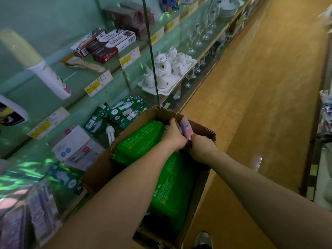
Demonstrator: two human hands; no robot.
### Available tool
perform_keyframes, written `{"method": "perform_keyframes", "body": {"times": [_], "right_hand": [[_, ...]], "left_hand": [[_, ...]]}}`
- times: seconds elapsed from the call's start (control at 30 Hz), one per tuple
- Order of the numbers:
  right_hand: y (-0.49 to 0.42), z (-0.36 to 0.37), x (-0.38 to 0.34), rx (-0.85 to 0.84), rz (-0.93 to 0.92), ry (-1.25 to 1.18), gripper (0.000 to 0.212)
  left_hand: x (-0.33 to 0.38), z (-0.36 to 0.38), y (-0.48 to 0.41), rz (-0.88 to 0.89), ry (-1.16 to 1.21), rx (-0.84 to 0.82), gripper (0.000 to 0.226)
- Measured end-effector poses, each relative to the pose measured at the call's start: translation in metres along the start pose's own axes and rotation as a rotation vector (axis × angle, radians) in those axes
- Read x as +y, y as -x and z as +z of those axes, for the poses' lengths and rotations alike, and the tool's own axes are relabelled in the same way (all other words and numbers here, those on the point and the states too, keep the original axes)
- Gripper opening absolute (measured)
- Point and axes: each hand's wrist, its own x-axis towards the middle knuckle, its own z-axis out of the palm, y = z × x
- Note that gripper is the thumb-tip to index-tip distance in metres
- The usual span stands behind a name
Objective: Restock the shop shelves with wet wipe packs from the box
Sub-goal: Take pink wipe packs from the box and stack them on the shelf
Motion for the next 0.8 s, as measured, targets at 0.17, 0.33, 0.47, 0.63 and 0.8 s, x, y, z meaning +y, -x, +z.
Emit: {"method": "perform_keyframes", "body": {"times": [0.17, 0.33, 0.47, 0.63, 0.8], "right_hand": [[0.014, -0.02, -0.008, 0.141, -0.123, -0.005, 0.035], [0.028, -0.058, -0.027, 0.316, -0.251, 0.068, 0.043], [0.038, -0.08, -0.042, 0.387, -0.338, 0.167, 0.031], [0.058, -0.117, -0.053, 0.438, -0.38, 0.169, 0.027], [0.091, -0.168, -0.059, 0.51, -0.383, 0.288, 0.034]], "left_hand": [[0.004, -0.015, 0.005, 0.029, -0.01, 0.122, 0.071], [0.021, -0.055, 0.019, -0.018, 0.126, 0.026, 0.062], [0.034, -0.079, 0.037, 0.012, 0.196, -0.015, 0.05], [0.061, -0.098, 0.06, -0.002, 0.301, -0.021, 0.036], [0.103, -0.113, 0.079, 0.002, 0.45, -0.093, 0.035]]}}
